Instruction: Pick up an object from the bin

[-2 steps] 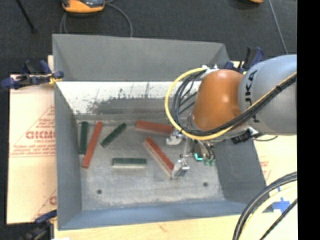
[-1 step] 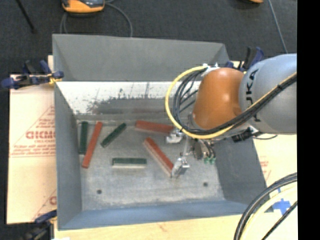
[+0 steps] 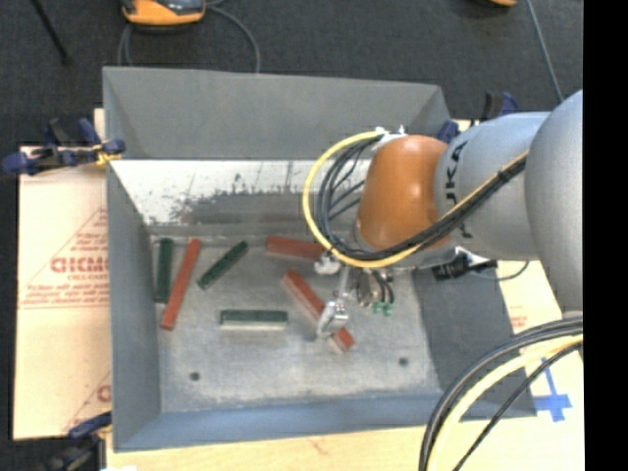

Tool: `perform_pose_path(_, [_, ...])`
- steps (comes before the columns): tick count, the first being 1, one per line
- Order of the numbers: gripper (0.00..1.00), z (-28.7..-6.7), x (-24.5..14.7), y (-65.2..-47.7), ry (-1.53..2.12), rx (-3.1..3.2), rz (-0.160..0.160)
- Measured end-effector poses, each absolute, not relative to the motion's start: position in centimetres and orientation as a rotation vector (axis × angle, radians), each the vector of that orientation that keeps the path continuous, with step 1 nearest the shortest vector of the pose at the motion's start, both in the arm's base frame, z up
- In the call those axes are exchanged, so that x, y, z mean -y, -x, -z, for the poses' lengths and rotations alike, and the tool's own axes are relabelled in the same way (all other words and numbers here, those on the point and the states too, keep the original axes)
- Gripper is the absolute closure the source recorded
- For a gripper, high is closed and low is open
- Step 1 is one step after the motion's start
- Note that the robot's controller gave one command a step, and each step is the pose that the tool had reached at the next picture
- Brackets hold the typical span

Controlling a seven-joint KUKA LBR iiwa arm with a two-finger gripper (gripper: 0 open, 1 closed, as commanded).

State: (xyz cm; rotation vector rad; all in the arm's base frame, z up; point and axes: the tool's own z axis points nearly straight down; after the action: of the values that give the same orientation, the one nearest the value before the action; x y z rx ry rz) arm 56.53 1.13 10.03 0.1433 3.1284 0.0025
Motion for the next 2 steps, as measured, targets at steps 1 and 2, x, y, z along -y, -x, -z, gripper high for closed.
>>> perform_pose_path(1, [0.00, -7.7, -1.4, -58.2, -0.112, -3.139, 0.000])
perform_pose_path(2, [0.00, -7.8, -1.5, -57.1, -0.305, -3.108, 0.000])
